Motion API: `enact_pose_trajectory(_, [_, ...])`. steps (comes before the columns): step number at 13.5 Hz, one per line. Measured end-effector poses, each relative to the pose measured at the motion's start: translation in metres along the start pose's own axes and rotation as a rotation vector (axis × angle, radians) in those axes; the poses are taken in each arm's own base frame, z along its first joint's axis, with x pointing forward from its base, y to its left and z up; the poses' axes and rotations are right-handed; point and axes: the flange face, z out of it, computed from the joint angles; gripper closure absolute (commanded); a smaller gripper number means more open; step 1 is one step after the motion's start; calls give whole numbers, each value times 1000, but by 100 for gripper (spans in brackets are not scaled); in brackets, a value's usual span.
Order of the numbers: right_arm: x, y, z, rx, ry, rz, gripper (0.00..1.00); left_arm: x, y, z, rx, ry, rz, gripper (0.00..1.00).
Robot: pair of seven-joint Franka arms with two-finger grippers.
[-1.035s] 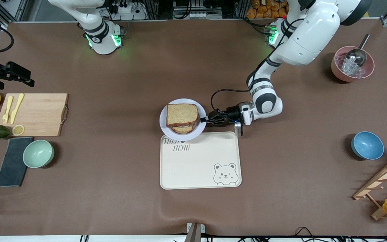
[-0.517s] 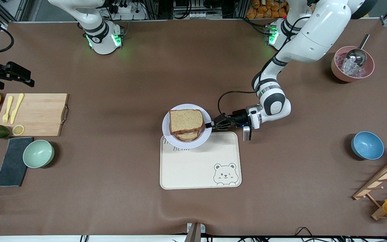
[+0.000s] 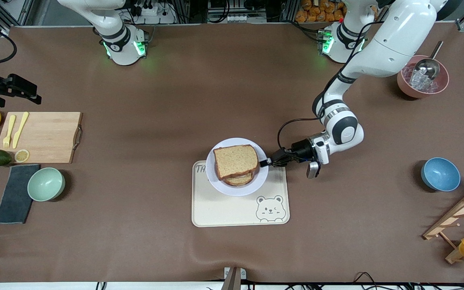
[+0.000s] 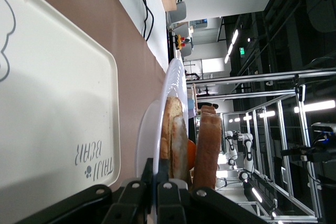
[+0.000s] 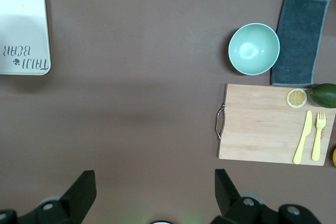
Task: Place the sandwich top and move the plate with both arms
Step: 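Slide the plate with the left gripper onto the bear tray, then hold the plate on the tray and open the left gripper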
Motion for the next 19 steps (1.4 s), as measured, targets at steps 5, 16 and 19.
enact_pose_trajectory(5, [0, -1, 0, 0, 1, -1, 0, 27, -16, -5, 33, 44, -38, 100])
enact_pose_trajectory(16, [0, -1, 2, 0, -2, -2, 0, 48, -71, -13, 119, 24, -110, 100])
enact_pose_trajectory(19, [1, -1, 2, 0, -3, -2, 0, 52, -78, -13, 137, 28, -106, 100])
